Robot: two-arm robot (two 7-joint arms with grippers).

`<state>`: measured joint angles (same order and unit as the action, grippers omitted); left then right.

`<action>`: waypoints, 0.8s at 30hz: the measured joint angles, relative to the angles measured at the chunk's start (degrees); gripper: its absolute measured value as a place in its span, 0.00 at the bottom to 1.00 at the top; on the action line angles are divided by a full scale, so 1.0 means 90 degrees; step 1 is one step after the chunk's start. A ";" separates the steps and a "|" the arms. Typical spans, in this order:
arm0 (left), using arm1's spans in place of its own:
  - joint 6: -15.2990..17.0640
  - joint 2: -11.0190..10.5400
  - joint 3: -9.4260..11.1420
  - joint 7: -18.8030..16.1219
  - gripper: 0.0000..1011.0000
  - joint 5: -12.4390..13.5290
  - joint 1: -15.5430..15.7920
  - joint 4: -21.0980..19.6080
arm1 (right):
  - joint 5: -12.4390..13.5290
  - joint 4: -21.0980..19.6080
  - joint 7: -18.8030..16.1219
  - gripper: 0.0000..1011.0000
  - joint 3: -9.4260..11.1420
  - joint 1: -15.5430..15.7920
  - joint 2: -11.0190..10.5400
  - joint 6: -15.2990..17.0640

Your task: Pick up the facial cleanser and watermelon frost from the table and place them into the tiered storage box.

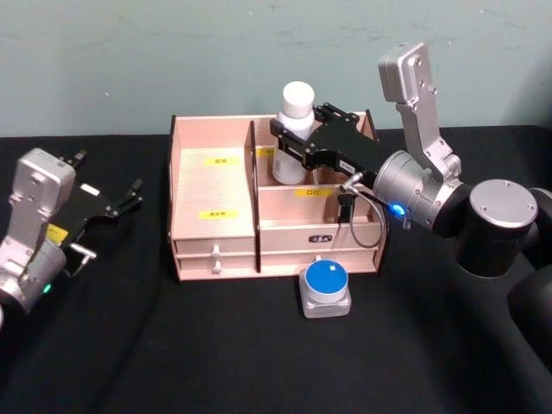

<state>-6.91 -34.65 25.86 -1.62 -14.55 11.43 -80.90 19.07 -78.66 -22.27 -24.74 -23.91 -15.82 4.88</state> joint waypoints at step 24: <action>0.0000 0.0000 0.0000 0.0000 0.99 0.0000 0.0000 0.0000 | -0.0080 0.0238 -0.0056 0.60 -0.0012 0.0092 0.0020 0.0039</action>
<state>-6.91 -34.65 25.86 -1.62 -14.55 11.43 -80.90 18.35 -76.52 -22.77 -24.85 -23.08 -15.64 5.23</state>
